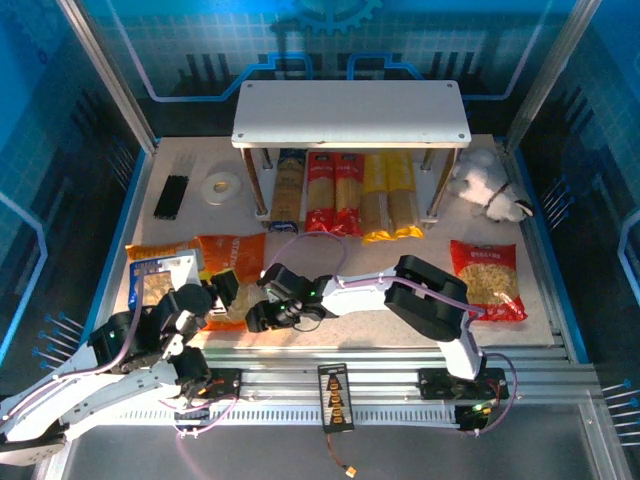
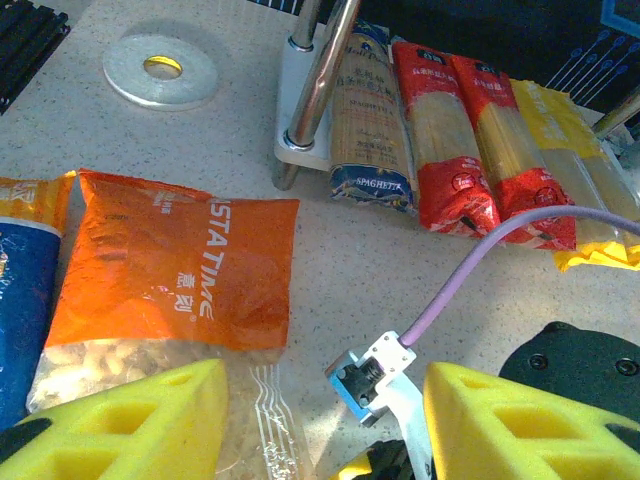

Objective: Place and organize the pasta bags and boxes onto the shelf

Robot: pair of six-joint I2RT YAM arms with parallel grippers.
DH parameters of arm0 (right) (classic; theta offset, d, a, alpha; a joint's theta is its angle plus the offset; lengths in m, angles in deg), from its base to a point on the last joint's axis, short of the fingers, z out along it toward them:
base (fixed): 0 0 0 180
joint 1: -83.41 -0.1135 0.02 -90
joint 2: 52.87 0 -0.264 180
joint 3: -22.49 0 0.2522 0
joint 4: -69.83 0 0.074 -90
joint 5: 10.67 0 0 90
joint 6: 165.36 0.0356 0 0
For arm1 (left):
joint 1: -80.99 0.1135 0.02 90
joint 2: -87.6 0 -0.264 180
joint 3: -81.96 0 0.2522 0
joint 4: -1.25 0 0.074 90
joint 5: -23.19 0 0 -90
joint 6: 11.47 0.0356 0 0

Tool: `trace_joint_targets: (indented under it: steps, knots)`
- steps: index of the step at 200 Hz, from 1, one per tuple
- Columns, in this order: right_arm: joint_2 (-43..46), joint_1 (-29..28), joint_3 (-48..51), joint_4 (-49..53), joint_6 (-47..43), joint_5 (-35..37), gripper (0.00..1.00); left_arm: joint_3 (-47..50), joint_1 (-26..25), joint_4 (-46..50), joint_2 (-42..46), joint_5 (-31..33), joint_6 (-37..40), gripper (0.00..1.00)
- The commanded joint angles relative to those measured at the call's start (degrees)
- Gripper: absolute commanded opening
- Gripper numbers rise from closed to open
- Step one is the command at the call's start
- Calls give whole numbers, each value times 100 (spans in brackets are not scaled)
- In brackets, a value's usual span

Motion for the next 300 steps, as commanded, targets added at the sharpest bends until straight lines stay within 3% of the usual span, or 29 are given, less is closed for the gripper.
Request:
trace_joint_targets:
  steps: [1,54,94,130,156,229,273,300]
  knots:
    - [-78,109,-10,-226,68,170,43,108,-22,126,59,168,-21,55]
    - [115,303,480,-845,143,94,0,185,-22,74,6,145,-51,55]
    - [762,473,1167,-948,156,152,0,205,-22,145,-372,105,-152,54]
    - [1712,654,2050,-674,139,259,0,203,-22,487,-1493,294,-557,58]
    - [2244,644,2470,-420,170,281,0,358,-2,143,-1920,256,-640,60]
    - [3865,1097,3732,-35,361,762,0,1025,392,-348,-2191,-516,-674,47]
    - [4802,1318,3886,861,86,1088,0,1613,1004,-1460,-2939,-1409,-436,45]
    - [5244,1366,3993,1179,86,1156,0,1486,1107,-2163,-3654,-1743,-267,45]
